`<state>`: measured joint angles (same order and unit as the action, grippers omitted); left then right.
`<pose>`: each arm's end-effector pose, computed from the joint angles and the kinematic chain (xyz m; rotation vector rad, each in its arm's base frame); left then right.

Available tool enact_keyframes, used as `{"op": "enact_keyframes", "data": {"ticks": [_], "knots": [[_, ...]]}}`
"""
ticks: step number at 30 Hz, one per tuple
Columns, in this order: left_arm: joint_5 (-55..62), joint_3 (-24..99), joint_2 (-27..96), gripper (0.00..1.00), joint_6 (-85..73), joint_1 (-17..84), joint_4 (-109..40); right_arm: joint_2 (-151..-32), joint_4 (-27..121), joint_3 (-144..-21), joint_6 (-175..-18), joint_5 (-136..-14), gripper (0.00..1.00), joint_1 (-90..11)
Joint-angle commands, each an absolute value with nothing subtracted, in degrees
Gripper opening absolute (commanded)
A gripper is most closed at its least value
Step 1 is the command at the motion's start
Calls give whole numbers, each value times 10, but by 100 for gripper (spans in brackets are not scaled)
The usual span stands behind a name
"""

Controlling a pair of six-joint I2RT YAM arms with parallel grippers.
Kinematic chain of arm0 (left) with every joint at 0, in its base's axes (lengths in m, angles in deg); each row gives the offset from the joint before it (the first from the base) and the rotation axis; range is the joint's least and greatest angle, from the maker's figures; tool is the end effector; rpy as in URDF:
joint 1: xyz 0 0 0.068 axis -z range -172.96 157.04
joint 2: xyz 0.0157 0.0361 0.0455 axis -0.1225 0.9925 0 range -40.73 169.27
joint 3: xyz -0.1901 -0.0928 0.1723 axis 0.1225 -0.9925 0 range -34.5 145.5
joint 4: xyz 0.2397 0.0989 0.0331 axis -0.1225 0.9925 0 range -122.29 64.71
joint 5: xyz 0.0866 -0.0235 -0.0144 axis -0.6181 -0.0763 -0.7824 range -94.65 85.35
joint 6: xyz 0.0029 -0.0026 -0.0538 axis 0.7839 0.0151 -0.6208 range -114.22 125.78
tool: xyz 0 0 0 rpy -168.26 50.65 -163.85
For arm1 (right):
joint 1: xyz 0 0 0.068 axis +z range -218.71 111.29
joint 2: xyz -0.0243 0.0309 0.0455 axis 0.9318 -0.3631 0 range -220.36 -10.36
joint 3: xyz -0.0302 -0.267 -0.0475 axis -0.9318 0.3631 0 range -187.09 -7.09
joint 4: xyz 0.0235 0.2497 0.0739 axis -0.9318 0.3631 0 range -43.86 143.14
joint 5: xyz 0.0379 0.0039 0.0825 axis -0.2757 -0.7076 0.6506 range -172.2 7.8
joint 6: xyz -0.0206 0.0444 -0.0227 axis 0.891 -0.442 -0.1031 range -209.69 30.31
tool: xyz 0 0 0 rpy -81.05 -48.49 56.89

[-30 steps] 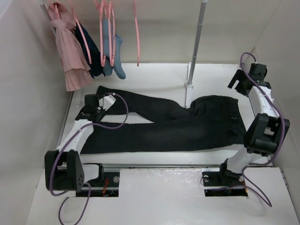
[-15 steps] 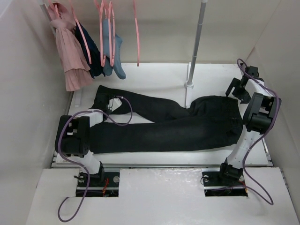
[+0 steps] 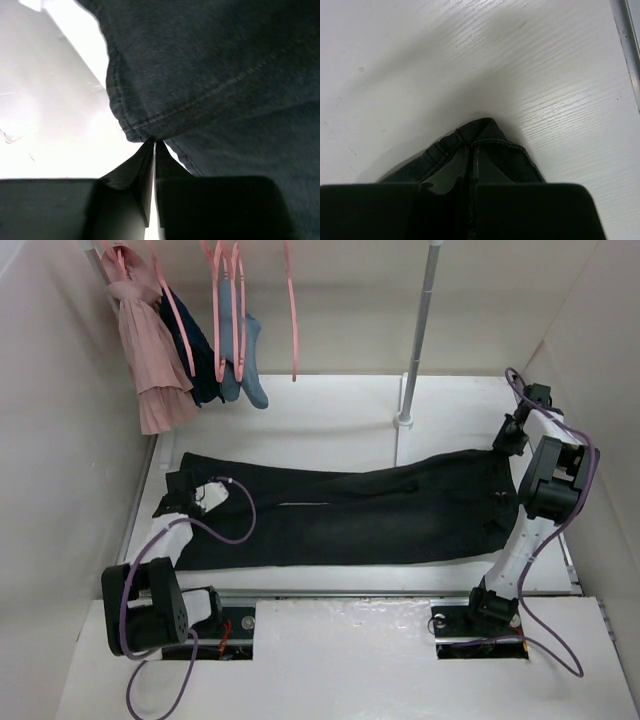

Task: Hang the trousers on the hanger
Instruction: Flatten out the trousers at the center of the board.

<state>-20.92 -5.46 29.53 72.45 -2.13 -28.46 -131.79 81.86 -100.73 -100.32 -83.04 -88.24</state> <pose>0.2266 0.0466 0.1692 1.0867 2.2922 0.9295 0.4251 -0.1514 0.1796 0.7020 2.5874 -0.0686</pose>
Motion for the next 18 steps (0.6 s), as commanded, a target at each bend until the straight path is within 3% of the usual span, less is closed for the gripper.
{"op": "enact_keyframes", "data": {"ticks": [1, 4, 6, 9, 12, 18], "knots": [[-228, -63, 256, 7, 768, -36, -212, -1278, 774, -998, -986, -832, 0, -895], [-189, -16, 256, 46, 713, -41, -139, -1246, 751, -992, -969, -805, 0, -895], [-135, 59, 275, 54, 627, -41, -114, -1234, 751, -992, -958, -800, 0, -881], [-88, 197, 363, 55, 528, -49, -87, -1222, 751, -992, -923, -818, 0, -851], [-77, 321, 483, 45, 425, -54, -59, -1197, 736, -972, -893, -812, 0, -828], [-62, 340, 574, 45, 390, -44, -121, -1140, 677, -901, -871, -754, 0, -819]]}}
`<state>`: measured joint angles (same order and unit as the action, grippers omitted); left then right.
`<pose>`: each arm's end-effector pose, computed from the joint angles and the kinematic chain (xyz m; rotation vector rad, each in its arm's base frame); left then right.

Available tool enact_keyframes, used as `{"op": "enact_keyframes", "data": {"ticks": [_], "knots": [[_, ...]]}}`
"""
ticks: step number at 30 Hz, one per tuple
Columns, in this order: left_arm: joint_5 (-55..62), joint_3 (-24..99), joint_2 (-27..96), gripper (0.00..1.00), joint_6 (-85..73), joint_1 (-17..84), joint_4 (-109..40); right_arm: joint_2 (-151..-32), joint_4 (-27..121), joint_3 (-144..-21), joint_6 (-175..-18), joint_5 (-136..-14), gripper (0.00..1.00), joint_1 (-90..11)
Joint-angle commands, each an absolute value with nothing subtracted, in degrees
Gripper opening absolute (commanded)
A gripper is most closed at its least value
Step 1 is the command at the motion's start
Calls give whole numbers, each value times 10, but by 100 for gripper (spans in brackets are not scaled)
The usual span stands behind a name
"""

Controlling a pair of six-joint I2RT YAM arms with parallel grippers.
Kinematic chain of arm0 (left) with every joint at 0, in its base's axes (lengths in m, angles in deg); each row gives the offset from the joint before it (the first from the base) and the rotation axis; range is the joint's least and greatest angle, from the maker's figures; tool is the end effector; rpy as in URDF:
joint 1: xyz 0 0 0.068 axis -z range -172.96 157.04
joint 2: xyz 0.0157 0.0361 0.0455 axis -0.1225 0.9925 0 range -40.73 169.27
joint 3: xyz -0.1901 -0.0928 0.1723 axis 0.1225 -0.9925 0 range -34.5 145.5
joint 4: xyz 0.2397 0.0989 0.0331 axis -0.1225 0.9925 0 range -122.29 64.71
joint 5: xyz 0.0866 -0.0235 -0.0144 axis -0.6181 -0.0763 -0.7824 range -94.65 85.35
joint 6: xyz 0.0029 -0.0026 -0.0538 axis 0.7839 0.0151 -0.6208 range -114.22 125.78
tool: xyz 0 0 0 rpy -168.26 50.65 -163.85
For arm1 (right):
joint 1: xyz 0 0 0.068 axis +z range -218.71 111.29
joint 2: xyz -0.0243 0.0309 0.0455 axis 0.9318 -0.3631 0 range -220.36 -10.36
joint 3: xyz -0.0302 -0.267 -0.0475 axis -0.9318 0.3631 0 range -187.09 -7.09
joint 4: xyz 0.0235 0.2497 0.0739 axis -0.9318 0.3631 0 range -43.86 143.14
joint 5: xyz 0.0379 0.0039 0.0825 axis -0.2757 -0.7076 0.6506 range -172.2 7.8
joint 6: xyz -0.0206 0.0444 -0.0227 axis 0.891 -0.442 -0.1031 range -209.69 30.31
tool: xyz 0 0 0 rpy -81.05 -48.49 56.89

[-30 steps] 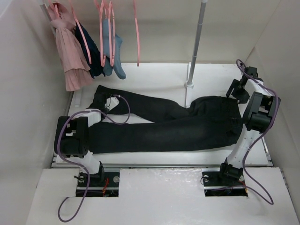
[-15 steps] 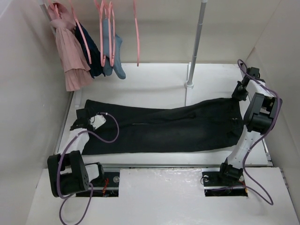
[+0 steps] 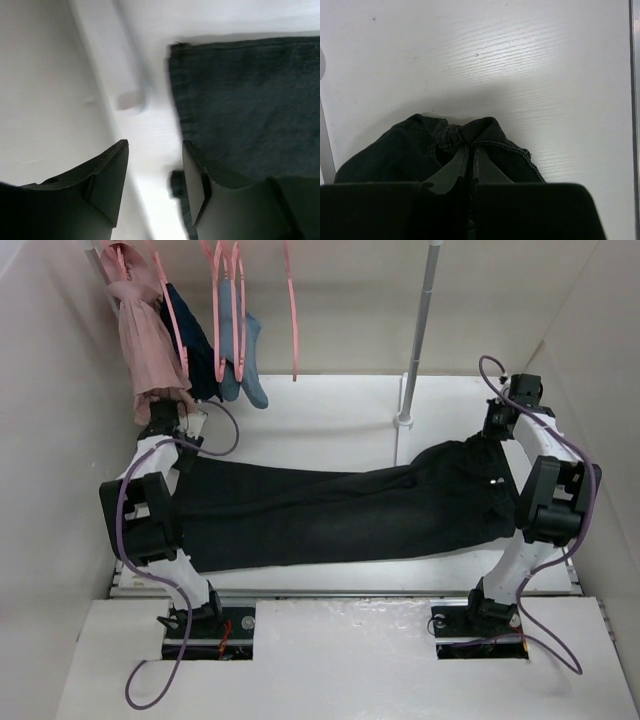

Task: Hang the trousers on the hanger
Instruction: Flatten out the trousers at the center of the board, then fold the trousers at the center of the board.

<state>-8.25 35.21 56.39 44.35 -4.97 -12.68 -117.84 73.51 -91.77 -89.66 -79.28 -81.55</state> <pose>0.3639 0.0796 0.2359 0.5324 2.3877 0.4810 0.4085 -0.0913 0.2416 0.2504 2.4324 -0.0374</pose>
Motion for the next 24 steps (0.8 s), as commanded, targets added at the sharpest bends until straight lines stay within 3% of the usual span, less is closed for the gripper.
{"op": "enact_keyframes", "data": {"ticks": [1, 9, 10, 12, 13, 15, 17, 18, 19, 20, 24], "knots": [[-71, 325, 580, 45, 390, -44, -159, -1133, 677, -894, -871, -749, 0, -819], [-19, 381, 665, 55, 319, -39, -194, -1116, 684, -877, -859, -742, 0, -819], [-11, 381, 670, 57, 312, -39, -194, -1116, 684, -877, -859, -737, 6, -819], [-10, 381, 683, 58, 307, -39, -207, -1116, 690, -877, -866, -737, 28, -819], [-19, 381, 701, 58, 300, -39, -212, -1116, 698, -877, -873, -743, 62, -819], [-39, 381, 717, 57, 300, -39, -217, -1121, 708, -877, -887, -786, 99, -819], [-25, 381, 717, 42, 313, -39, -217, -1134, 735, -903, -921, -818, 99, -826], [-16, 381, 717, 30, 313, -39, -217, -1139, 744, -912, -935, -828, 99, -834], [-11, 381, 712, 8, 321, -39, -208, -1144, 754, -932, -945, -828, 99, -851], [-10, 381, 702, 0, 321, -39, -208, -1158, 772, -944, -961, -834, 99, -858], [-4, 350, 660, 0, 337, -39, -208, -1218, 815, -1016, -966, -855, 99, -865]]}}
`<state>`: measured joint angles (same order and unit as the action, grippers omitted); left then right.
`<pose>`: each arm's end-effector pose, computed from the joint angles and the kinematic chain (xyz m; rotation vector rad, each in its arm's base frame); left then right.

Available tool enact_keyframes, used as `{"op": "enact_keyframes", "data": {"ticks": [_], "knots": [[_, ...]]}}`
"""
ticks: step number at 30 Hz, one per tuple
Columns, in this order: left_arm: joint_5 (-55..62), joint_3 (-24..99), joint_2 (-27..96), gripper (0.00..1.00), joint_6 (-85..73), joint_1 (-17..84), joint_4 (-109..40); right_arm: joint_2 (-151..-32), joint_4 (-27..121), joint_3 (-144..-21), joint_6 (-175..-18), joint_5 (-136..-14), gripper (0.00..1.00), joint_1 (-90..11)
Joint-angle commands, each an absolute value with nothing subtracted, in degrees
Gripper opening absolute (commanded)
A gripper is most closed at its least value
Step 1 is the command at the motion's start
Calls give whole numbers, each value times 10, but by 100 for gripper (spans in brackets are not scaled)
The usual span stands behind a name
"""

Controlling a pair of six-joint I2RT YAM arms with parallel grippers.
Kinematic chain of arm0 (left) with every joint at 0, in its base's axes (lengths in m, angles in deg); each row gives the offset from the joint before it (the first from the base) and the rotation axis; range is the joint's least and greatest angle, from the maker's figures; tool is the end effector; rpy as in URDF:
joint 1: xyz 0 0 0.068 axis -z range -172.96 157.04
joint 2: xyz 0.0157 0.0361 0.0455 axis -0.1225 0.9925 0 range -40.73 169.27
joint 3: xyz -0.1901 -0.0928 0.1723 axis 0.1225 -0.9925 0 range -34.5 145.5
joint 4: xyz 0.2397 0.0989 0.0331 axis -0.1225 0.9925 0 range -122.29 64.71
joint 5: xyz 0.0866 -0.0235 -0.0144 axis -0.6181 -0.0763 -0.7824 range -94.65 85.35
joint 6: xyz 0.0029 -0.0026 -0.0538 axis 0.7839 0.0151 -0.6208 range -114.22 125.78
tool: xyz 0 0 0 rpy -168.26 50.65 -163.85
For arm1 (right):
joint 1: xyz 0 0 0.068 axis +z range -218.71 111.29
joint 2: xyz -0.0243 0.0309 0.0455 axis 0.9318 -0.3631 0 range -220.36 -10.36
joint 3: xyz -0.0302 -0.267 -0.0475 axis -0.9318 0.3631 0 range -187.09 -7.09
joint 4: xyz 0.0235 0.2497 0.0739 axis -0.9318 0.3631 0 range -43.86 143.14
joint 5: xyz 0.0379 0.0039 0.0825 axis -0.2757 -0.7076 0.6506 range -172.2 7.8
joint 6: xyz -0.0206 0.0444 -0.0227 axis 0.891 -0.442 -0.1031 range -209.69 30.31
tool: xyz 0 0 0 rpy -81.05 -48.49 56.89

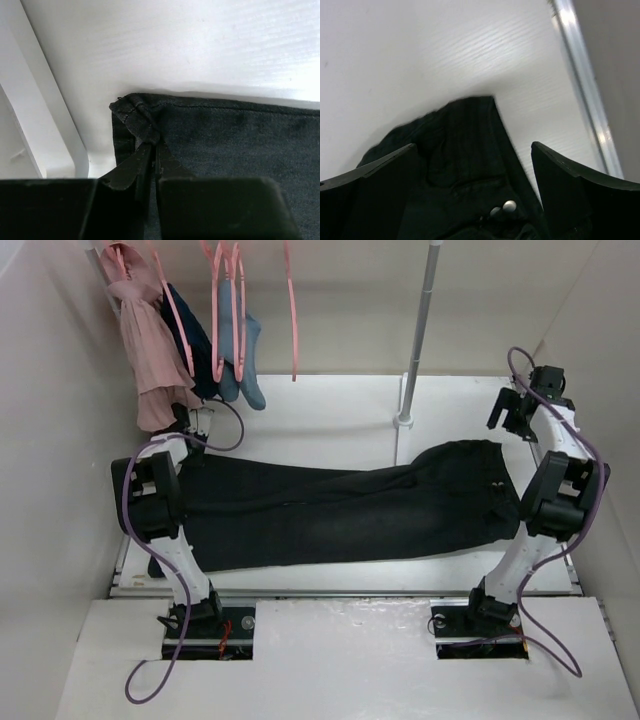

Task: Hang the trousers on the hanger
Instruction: Fold the trousers at the center of the board.

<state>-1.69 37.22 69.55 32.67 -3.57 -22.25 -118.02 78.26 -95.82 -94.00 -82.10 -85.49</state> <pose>0.4062 0.0741 0.1732 0.3677 2.4034 0.2359 0.4023 -0.1213 0.2571 0.4503 2.4225 -0.0926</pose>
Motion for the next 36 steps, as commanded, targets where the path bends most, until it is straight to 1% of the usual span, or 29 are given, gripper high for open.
{"op": "enact_keyframes", "data": {"ticks": [1, 2, 3, 6, 7, 10, 11, 12, 14, 15, 16, 17, 18, 19, 22, 23, 24, 25, 26, 27, 28, 29, 31, 36], "knots": [[-4, 343, 651, 0, 337, -39, -208, -1235, 824, -1035, -961, -855, 99, -865], [-4, 343, 643, 0, 343, -39, -208, -1255, 835, -1073, -961, -862, 99, -865], [-4, 343, 628, 0, 343, -39, -208, -1293, 856, -1092, -961, -868, 99, -865], [-4, 343, 601, 0, 343, -39, -196, -1348, 893, -1148, -961, -878, 99, -865], [-4, 343, 595, 0, 343, -39, -195, -1376, 899, -1157, -966, -878, 99, -865], [-4, 343, 573, 0, 337, -39, -182, -1402, 905, -1164, -955, -858, 99, -870], [-4, 343, 567, 0, 337, -39, -175, -1409, 905, -1157, -945, -822, 99, -870], [1, 343, 560, 0, 337, -39, -169, -1409, 896, -1152, -935, -802, 97, -870], [1, 343, 537, 0, 337, -39, -164, -1404, 878, -1134, -910, -781, 85, -865], [7, 343, 529, 0, 337, -39, -164, -1404, 878, -1134, -903, -781, 70, -865], [7, 343, 521, 0, 337, -39, -158, -1404, 878, -1129, -903, -781, 52, -859], [7, 350, 507, 0, 337, -39, -158, -1398, 878, -1129, -897, -781, 16, -858], [7, 350, 501, 0, 337, -39, -150, -1398, 878, -1129, -897, -781, 0, -858], [7, 365, 495, 0, 343, -39, -139, -1391, 878, -1119, -897, -787, 0, -858], [7, 390, 470, 0, 343, -51, -128, -1333, 835, -1084, -903, -754, 0, -875], [7, 410, 463, 0, 343, -56, -119, -1308, 815, -1045, -909, -743, 0, -889], [15, 421, 450, 0, 343, -69, -109, -1249, 768, -1023, -921, -732, 0, -897], [20, 434, 444, 0, 343, -75, -103, -1217, 741, -1000, -921, -722, 0, -905], [26, 454, 437, 0, 343, -81, -90, -1182, 714, -950, -932, -706, 0, -918], [26, 462, 430, 0, 343, -81, -85, -1148, 656, -924, -937, -700, 0, -923], [26, 467, 416, 0, 343, -87, -85, -1077, 627, -896, -943, -700, 0, -924], [26, 476, 410, 0, 343, -87, -77, -1043, 599, -843, -949, -700, 0, -924], [19, 481, 391, 0, 348, -92, -70, -958, 535, -796, -961, -713, 0, -924], [-3, 476, 364, 0, 348, -101, -65, -865, 477, -697, -1009, -733, 0, -944]]}}
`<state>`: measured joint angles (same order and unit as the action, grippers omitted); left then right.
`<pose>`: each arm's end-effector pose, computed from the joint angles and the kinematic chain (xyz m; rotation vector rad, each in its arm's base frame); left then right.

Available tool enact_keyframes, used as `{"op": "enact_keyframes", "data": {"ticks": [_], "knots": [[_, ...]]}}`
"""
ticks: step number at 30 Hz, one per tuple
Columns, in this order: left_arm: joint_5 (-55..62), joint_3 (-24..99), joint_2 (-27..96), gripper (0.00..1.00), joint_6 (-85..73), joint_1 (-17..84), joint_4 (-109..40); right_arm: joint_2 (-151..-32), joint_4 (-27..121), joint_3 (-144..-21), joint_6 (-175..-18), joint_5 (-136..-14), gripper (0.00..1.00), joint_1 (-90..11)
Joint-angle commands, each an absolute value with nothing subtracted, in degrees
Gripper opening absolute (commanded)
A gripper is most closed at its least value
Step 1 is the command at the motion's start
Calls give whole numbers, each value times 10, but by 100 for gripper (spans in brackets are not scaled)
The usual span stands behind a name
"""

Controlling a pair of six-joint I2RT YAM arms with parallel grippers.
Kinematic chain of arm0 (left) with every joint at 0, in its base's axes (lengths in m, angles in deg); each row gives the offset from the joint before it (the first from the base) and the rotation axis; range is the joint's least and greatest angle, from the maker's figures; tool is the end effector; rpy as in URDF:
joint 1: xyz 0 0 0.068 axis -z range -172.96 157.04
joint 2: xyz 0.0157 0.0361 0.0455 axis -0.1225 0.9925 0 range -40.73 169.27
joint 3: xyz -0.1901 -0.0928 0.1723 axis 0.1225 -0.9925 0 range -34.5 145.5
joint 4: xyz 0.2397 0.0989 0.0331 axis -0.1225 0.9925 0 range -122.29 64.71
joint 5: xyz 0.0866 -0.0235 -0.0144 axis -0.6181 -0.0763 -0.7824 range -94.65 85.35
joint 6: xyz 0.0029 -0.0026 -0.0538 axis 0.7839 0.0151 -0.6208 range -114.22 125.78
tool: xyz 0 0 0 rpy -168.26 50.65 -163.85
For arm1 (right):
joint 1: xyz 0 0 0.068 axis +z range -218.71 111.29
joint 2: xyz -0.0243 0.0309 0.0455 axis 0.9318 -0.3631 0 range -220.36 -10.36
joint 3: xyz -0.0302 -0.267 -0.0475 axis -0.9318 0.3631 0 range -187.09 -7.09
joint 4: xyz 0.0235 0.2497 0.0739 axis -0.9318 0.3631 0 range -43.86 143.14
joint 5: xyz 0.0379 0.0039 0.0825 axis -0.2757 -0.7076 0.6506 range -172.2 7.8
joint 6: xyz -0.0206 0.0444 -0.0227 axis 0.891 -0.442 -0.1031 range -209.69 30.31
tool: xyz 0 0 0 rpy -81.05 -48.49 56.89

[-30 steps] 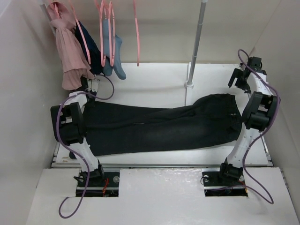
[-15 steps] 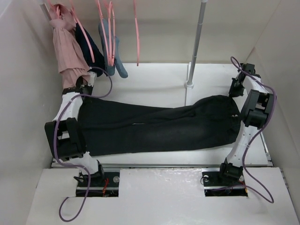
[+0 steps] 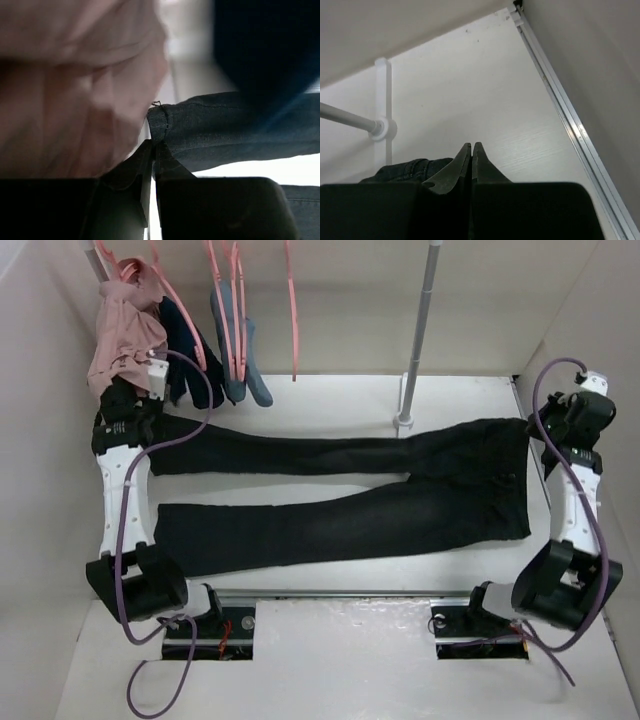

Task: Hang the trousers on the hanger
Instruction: Fold the trousers at the center of the board.

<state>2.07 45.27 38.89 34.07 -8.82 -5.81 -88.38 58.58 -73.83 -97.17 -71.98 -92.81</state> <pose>0.3044 0.0820 0.3854 0.2955 2.0251 0.3659 0.2919 -0.1237 0.3388 0.4264 1.9313 -0.0116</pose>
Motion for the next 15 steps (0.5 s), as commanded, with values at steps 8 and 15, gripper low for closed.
{"op": "enact_keyframes", "data": {"ticks": [8, 15], "knots": [[-67, 392, 331, 0, 353, -145, -82, -739, 389, -530, -1109, -709, 0, -1038], [-32, 344, 336, 0, 327, -186, -85, -734, 376, -463, -1182, -709, 0, -1095]]}}
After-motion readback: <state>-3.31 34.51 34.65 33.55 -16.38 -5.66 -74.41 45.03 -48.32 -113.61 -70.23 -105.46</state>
